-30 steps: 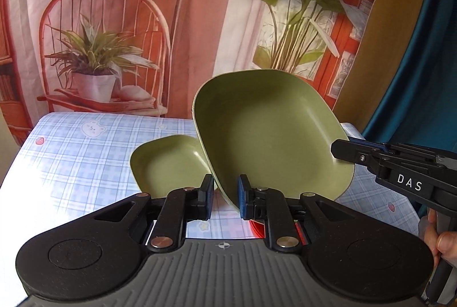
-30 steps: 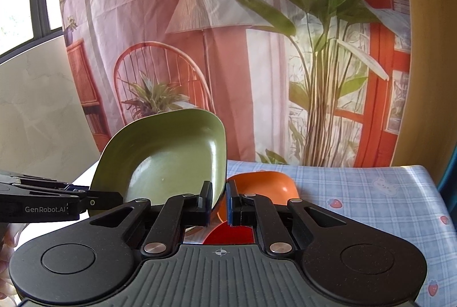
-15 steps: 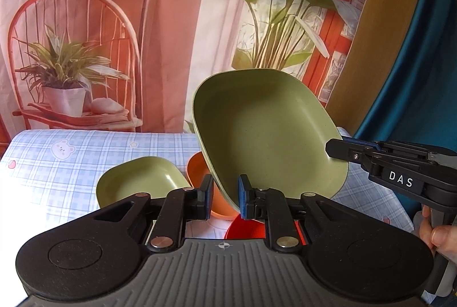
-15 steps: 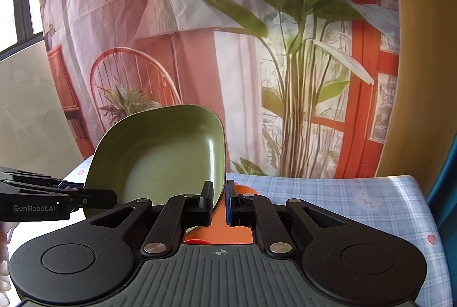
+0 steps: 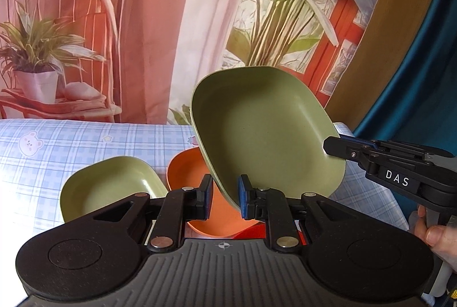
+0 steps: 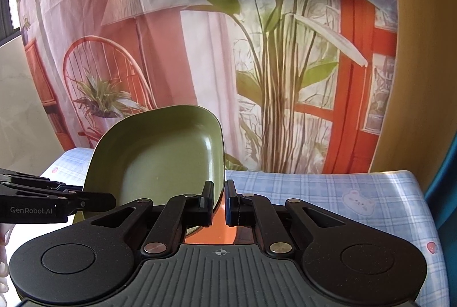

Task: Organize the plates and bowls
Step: 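Lift the green plate with the left gripper and carry it over the orange bowl, then lower the green plate onto the orange bowl and open the left gripper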

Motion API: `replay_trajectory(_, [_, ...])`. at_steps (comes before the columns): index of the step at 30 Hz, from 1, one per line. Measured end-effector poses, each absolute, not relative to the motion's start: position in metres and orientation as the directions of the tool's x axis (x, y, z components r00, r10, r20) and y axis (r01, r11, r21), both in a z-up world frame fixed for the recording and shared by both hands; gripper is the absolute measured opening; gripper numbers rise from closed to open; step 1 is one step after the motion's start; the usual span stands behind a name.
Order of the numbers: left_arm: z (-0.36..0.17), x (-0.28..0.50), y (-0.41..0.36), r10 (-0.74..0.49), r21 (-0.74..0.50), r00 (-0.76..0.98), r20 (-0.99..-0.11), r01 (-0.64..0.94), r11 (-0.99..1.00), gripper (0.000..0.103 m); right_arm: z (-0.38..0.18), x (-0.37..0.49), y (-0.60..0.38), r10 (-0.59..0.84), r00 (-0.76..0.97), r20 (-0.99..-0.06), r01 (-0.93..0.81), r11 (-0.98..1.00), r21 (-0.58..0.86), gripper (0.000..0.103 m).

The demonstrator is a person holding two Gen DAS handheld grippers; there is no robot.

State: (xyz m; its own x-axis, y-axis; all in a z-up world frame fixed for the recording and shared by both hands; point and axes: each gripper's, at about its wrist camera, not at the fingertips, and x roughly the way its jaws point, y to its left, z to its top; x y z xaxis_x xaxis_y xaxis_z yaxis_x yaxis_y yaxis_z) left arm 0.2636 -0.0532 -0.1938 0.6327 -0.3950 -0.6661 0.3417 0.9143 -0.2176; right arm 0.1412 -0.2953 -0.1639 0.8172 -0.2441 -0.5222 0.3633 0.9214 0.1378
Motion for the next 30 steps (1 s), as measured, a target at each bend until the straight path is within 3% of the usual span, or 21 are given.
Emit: replay_trajectory(30, [-0.276,0.320,-0.052,-0.346,-0.174,0.539,-0.768,0.345,0.922,0.020,-0.257,0.195,-0.320,-0.191,0.729,-0.657,0.401,0.898,0.183,0.008])
